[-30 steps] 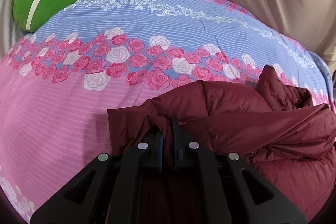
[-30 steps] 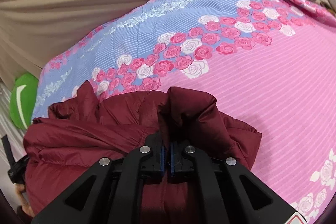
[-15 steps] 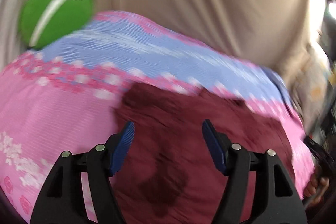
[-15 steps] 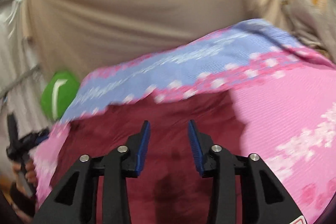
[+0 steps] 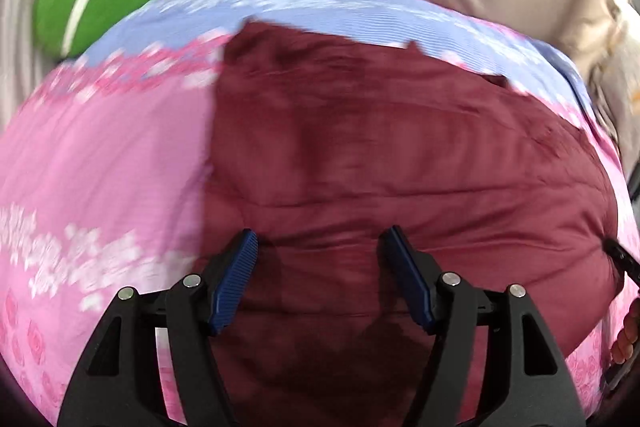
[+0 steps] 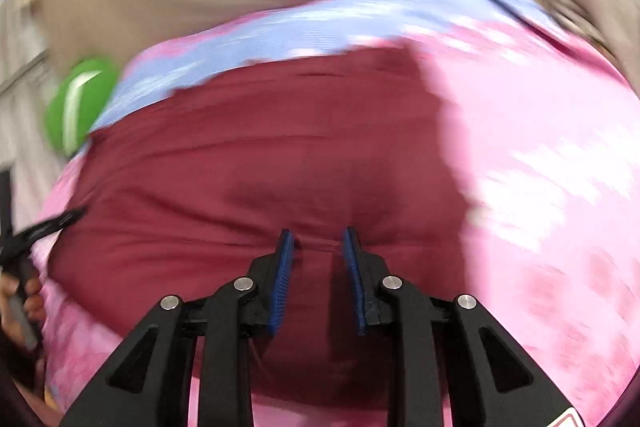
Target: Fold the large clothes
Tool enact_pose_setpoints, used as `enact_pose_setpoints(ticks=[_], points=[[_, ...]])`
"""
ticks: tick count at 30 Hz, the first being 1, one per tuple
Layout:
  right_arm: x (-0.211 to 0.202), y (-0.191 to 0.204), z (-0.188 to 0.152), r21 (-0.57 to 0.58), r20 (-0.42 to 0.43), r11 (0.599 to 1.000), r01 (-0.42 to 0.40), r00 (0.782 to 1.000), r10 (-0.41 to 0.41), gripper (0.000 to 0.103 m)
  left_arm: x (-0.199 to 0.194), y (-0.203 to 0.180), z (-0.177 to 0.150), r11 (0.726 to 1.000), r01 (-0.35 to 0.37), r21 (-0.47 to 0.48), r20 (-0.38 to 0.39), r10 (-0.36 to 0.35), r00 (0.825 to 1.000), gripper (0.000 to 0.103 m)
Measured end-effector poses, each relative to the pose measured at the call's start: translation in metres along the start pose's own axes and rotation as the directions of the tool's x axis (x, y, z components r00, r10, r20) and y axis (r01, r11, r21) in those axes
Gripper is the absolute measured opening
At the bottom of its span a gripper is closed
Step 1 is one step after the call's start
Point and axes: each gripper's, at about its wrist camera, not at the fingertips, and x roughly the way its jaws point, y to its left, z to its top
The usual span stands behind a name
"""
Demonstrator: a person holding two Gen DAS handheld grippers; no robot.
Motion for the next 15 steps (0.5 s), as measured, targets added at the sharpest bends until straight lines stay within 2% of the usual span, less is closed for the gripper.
enact_pose_setpoints(ticks=[2, 4, 6, 7, 8, 9, 10, 12, 14, 15], points=[[-0.005, -0.029, 0.002, 0.091, -0.002, 0.996, 0.024, 1.000, -0.024, 0.019, -0.003, 0.010, 0.002, 0.998, -0.055, -0.018, 0.004, 0.055, 0.998, 0.065], [-0.014, -0.041, 0.012, 0.144, 0.020, 0.989, 0.043, 0.999, -0.046, 0.030, -0.008, 0.019, 0.011, 0.996, -0.082, -0.044, 0.018, 0.082, 0.996, 0.063], [-0.024, -0.042, 0.038, 0.143, 0.083, 0.987, 0.080, 0.992, -0.093, 0.031, -0.016, 0.024, 0.031, 0.997, -0.027, -0.075, 0.057, 0.031, 0.998, 0.065], [-0.023, -0.042, 0.055, 0.150, 0.108, 0.986, 0.076, 0.990, -0.093, 0.041, -0.018, 0.025, 0.047, 0.996, -0.002, -0.090, 0.085, 0.010, 0.996, 0.067], [-0.021, -0.040, 0.069, 0.153, 0.123, 0.987, 0.055, 0.990, -0.074, 0.048, -0.018, 0.026, 0.058, 0.995, 0.011, -0.100, 0.104, -0.001, 0.995, 0.077], [-0.015, -0.038, 0.082, 0.151, 0.136, 0.988, 0.024, 0.990, -0.045, 0.060, -0.015, 0.027, 0.071, 0.994, 0.020, -0.111, 0.125, -0.006, 0.992, 0.086], [-0.005, -0.038, 0.097, 0.151, 0.145, 0.989, 0.006, 0.989, -0.028, 0.065, -0.007, 0.028, 0.088, 0.992, 0.022, -0.122, 0.136, -0.005, 0.991, 0.089], [0.027, -0.037, 0.127, 0.158, 0.126, 0.987, 0.019, 0.991, -0.040, 0.067, 0.014, 0.029, 0.110, 0.990, 0.041, -0.137, 0.112, -0.026, 0.993, 0.090], [0.070, -0.042, 0.148, 0.182, 0.051, 0.983, 0.040, 0.997, -0.050, 0.067, 0.045, 0.035, 0.128, 0.982, 0.064, -0.178, 0.054, -0.056, 0.997, 0.089], [0.089, -0.042, 0.153, 0.189, 0.013, 0.981, 0.039, 0.999, -0.043, 0.066, 0.059, 0.039, 0.134, 0.977, 0.066, -0.204, 0.029, -0.062, 0.998, 0.081]])
